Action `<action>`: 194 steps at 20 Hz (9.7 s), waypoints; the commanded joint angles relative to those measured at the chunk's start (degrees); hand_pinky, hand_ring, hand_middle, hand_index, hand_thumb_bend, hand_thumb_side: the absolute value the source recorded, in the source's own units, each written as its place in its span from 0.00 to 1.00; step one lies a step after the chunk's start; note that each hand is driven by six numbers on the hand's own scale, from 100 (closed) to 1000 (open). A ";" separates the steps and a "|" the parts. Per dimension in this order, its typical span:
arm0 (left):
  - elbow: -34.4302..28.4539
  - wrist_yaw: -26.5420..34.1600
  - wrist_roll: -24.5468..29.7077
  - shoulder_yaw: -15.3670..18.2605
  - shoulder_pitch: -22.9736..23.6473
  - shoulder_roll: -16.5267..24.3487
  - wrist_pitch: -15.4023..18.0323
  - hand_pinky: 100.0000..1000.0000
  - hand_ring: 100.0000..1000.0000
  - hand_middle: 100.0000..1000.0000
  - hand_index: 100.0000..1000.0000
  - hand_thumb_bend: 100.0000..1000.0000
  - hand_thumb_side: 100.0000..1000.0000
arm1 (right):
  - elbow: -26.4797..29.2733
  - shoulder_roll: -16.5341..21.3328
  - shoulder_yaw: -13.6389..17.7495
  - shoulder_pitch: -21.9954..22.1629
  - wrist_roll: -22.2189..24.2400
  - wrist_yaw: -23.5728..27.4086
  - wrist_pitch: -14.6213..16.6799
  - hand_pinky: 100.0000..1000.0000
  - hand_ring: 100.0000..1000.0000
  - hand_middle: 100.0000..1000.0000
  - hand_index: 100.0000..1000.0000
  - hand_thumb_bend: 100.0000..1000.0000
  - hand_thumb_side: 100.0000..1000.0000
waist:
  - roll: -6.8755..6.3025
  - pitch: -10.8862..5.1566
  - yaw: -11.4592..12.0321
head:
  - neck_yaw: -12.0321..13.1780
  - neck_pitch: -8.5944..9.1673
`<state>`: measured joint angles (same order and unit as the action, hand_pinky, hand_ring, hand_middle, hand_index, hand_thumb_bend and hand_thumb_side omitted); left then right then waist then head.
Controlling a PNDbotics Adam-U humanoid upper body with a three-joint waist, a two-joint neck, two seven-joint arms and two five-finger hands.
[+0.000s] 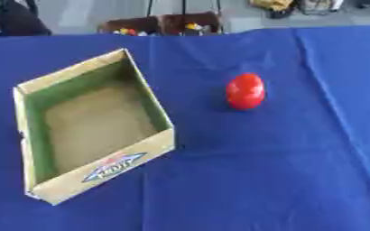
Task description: Pick up objects on the table and place them in the box.
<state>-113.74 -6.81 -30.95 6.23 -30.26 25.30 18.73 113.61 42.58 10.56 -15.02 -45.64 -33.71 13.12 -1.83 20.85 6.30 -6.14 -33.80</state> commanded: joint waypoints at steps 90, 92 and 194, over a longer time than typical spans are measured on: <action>-0.85 1.13 2.42 -0.74 -1.02 0.80 -1.05 0.67 0.88 0.84 0.91 0.00 1.00 | -17.96 -4.26 -25.73 -19.12 63.21 -14.68 -44.37 0.76 0.81 0.83 0.98 0.50 0.71 | 0.53 -2.42 1.15 | -1.43 1.51; -0.85 1.14 2.44 -0.74 -0.99 0.79 -1.08 0.67 0.88 0.84 0.91 0.00 1.00 | -19.38 -4.66 -25.76 -19.44 62.02 -14.69 -44.77 0.75 0.81 0.83 0.98 0.50 0.71 | 0.52 -2.41 1.22 | -1.47 1.51; -0.85 2.00 3.92 -1.46 -1.23 1.02 -1.33 0.68 0.89 0.85 0.89 0.00 1.00 | -18.87 -19.04 -32.02 -44.63 52.86 -5.55 -44.62 0.59 0.45 0.64 0.85 0.32 0.00 | 1.46 -3.36 4.39 | -3.58 1.06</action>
<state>-113.74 -5.00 -27.29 4.78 -30.74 25.16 17.32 95.57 24.53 -21.41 -58.20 7.16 -38.11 -31.90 -1.15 19.66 10.69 -9.37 -32.69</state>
